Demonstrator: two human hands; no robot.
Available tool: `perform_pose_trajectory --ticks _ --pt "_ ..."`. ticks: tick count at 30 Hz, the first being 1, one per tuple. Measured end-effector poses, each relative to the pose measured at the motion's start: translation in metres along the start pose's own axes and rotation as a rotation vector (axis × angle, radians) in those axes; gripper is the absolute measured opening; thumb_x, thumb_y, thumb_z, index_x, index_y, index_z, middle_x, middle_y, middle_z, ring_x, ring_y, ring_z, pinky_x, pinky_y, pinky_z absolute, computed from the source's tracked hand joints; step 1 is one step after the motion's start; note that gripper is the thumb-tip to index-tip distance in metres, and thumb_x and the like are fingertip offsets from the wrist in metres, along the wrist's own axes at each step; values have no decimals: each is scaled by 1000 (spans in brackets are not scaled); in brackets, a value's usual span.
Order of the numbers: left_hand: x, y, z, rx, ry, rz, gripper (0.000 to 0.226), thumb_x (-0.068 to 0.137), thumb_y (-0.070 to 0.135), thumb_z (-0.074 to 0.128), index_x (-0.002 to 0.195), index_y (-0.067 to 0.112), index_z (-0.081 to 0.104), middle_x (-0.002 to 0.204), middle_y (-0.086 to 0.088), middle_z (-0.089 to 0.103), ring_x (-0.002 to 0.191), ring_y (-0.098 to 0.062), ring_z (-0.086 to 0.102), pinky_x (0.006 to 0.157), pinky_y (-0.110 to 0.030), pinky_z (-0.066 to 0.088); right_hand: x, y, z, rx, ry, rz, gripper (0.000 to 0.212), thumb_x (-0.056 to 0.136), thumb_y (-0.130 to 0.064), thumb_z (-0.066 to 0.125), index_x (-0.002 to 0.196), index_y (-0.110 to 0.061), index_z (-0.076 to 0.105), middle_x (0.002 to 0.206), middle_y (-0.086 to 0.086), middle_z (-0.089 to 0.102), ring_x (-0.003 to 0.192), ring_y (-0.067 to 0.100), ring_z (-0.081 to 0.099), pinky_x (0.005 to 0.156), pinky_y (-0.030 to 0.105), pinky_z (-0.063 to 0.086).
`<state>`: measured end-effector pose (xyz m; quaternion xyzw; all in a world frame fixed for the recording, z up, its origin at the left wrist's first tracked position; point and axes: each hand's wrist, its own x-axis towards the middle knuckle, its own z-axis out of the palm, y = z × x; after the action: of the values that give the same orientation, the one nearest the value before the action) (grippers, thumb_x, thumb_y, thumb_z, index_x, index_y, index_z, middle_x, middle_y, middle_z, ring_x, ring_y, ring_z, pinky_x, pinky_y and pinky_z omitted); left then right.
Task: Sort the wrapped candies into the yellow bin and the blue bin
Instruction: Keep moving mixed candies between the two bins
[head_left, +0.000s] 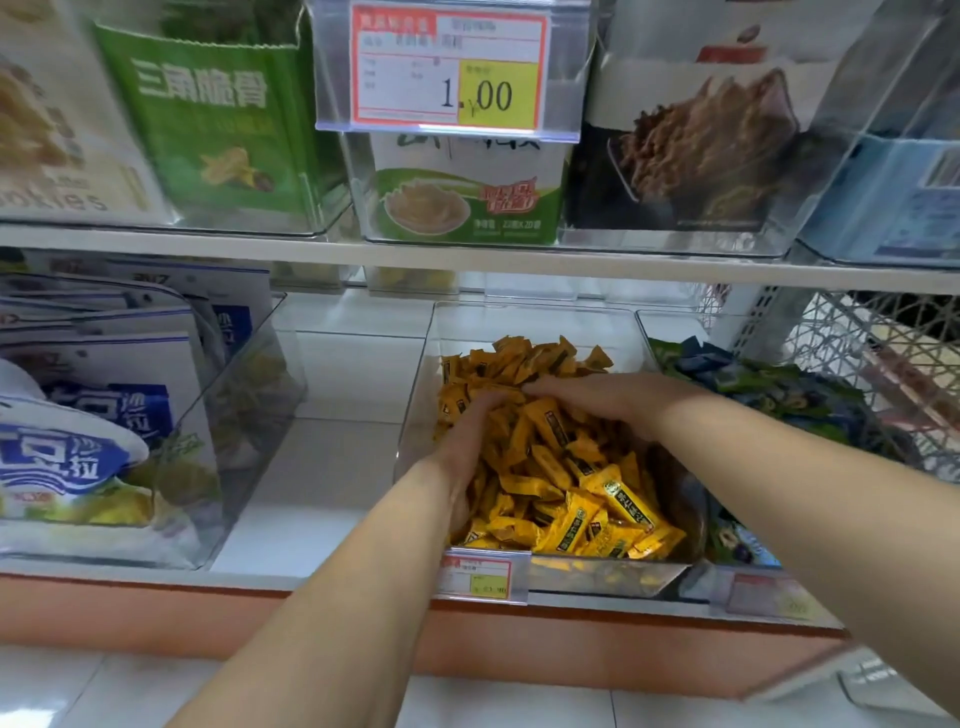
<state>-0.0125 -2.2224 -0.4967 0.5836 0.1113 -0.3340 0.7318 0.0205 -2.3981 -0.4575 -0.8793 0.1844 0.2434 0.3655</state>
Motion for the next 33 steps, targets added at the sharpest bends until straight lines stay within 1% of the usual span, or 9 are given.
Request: perform_pose_trajectory --ticks 4,7,13,17,21,23,25,28,33 --pt "5 -4 3 -80 -96 -20 63 84 67 53 90 12 81 92 -19 75 73 -32 74 62 -39 59 1 12 14 225 94 -47 100 68 -85 56 149 -29 42 150 4 46 125 30 51 90 34 37" --pt "9 -4 3 -126 -129 36 61 87 66 51 96 12 80 97 -20 75 81 -34 74 64 -38 60 3 7 18 364 -9 -59 77 75 -79 55 132 -28 61 129 8 65 107 28 65 97 38 50" --pt "7 1 2 -248 -144 156 57 93 56 48 108 9 76 106 -22 73 87 -35 73 68 -39 60 6 -1 16 394 -90 -92 64 80 -75 56 123 -29 66 118 9 70 110 31 64 106 45 45" --pt "0 3 2 -267 -143 203 58 93 56 50 119 9 71 114 -22 70 97 -36 71 79 -41 59 3 -3 11 448 -122 -119 55 80 -73 59 107 -27 74 99 7 77 97 30 72 95 41 53" --pt "-4 6 4 -305 -169 251 63 92 59 47 127 10 66 125 -22 66 112 -39 65 96 -49 53 0 -2 4 580 -153 -132 64 71 -72 67 111 -23 75 109 10 75 106 35 69 104 49 47" --pt "-5 9 3 -329 -165 274 62 91 59 47 125 11 68 124 -21 66 110 -39 66 92 -48 55 -3 -3 -1 668 -185 -150 57 72 -65 71 105 -19 77 109 11 75 105 34 70 102 49 49" --pt "-6 13 2 -334 -150 290 60 90 58 48 120 12 71 120 -20 68 106 -38 68 90 -46 54 -7 -5 -9 729 -210 -165 41 74 -59 73 83 -19 78 102 11 76 92 31 73 91 46 56" --pt "-8 16 0 -361 -133 320 56 91 55 48 115 12 74 116 -20 70 99 -35 69 89 -45 53 -11 -7 -22 779 -267 -181 40 80 -54 71 65 -16 73 92 12 74 79 30 73 73 42 60" --pt "-16 22 3 -391 -137 366 54 90 53 46 102 12 79 109 -20 72 92 -35 72 77 -44 59 -16 -6 -32 720 -300 -245 36 85 -51 65 77 -17 73 98 15 73 89 35 70 90 54 52"
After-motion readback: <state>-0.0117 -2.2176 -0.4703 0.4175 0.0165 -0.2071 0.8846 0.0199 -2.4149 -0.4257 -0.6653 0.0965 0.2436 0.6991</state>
